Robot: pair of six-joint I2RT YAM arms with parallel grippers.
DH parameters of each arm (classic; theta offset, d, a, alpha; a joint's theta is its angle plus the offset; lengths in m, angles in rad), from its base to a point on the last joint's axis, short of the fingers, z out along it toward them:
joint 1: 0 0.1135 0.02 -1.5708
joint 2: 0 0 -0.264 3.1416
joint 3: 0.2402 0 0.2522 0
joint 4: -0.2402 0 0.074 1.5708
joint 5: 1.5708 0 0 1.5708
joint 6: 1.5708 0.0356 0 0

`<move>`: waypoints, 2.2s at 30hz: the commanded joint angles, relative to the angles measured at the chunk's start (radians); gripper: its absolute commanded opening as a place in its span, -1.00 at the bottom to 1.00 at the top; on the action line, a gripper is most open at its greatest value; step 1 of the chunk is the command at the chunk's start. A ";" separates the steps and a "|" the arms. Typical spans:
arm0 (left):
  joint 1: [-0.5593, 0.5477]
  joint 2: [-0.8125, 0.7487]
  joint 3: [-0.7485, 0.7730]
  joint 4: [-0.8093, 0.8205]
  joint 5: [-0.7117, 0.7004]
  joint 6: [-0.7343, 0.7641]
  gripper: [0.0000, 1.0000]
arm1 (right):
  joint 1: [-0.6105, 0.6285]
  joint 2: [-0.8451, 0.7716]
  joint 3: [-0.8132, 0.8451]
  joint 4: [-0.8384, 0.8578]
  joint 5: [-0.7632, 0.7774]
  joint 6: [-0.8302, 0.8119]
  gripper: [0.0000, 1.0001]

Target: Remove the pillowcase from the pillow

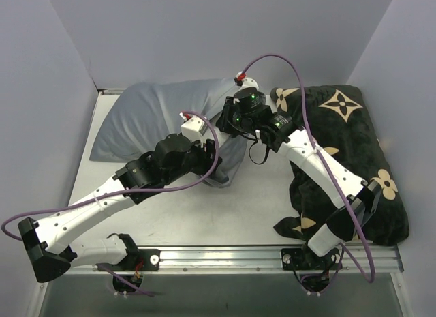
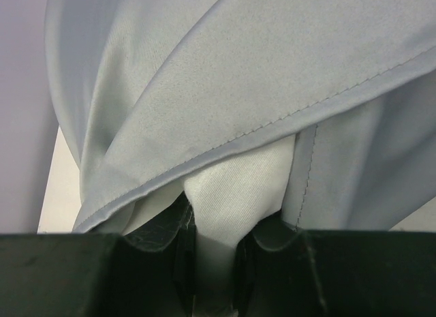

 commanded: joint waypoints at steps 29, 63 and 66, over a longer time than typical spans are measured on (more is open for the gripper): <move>-0.108 -0.029 -0.280 0.187 -0.111 -0.213 -0.79 | 0.025 -0.005 0.104 0.042 0.049 -0.012 -1.00; 0.690 0.346 -0.210 0.209 -0.017 -0.372 -0.53 | 0.217 -0.217 -0.587 0.370 -0.196 0.047 -1.00; 0.689 0.300 -0.233 0.209 0.012 -0.326 0.15 | 0.206 -0.106 -0.518 0.433 -0.268 0.072 -1.00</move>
